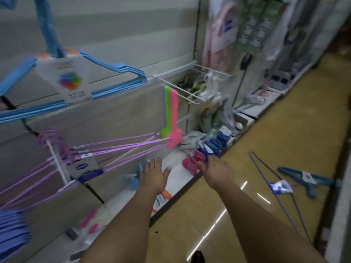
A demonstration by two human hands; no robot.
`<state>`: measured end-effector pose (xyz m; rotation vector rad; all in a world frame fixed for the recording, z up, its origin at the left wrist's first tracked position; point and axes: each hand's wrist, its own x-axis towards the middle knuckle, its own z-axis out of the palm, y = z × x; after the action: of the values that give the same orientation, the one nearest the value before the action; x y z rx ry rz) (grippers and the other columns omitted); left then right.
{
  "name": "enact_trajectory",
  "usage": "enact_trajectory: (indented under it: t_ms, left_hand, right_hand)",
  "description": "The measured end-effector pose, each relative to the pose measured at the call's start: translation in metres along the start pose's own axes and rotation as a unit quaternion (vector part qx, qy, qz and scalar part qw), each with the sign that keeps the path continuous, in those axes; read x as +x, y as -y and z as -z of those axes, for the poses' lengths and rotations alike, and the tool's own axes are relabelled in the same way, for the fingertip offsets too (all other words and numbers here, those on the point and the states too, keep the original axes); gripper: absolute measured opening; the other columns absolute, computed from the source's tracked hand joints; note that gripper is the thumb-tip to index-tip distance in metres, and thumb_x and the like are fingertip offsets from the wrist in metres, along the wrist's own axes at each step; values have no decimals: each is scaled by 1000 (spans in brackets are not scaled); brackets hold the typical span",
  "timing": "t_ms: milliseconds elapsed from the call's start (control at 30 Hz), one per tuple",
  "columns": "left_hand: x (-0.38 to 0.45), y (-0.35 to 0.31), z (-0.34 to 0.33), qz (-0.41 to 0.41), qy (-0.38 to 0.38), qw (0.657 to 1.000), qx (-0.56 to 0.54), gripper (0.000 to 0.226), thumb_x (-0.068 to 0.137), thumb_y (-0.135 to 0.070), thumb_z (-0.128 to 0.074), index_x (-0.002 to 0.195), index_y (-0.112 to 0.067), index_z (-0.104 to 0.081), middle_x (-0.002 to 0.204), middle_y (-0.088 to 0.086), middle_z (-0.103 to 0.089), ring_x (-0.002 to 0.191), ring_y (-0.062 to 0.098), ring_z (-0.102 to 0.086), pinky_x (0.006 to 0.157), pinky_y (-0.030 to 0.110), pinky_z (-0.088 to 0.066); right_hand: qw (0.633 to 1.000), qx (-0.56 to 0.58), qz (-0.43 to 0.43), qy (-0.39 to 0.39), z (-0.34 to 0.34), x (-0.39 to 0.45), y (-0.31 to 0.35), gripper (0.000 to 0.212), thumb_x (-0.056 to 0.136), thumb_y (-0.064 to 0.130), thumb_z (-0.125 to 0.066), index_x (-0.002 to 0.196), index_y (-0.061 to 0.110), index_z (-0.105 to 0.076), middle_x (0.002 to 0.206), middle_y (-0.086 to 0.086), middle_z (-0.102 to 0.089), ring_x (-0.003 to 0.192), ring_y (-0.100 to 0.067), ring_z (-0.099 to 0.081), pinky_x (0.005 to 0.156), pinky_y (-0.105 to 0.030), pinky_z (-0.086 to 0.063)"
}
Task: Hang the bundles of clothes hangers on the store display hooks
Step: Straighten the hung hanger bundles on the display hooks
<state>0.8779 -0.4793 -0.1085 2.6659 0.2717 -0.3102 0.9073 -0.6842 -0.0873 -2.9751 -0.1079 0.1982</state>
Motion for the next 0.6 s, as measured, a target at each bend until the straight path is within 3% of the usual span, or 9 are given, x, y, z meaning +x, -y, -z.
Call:
enact_trajectory:
  t_ms: [267, 500, 600]
  left_hand:
    - [15, -117, -49, -103, 58, 992, 46, 63, 100, -50, -26, 154, -20, -10, 161, 7, -7, 147, 27, -8, 118, 44, -16]
    - [36, -255, -102, -189, 89, 975, 74, 65, 99, -52, -26, 154, -22, -9, 161, 6, -7, 148, 24, -5, 117, 44, -13]
    - [40, -311, -124, -219, 103, 966, 87, 65, 100, -52, -26, 154, -22, -8, 161, 6, -5, 148, 26, -4, 118, 44, -14]
  right_hand:
    - [992, -16, -125, 3, 19, -33, -118, 57, 100, 53, -24, 125, 9, -49, 127, -11, -56, 115, -30, -53, 96, -37, -37]
    - [972, 10, -236, -14, 41, -45, -256, 54, 100, 52, -26, 121, 9, -51, 125, -9, -57, 116, -29, -53, 100, -39, -34]
    - [961, 16, -275, -25, 47, -46, -317, 59, 98, 56, -21, 120, 12, -54, 122, -8, -60, 112, -28, -55, 95, -37, -37]
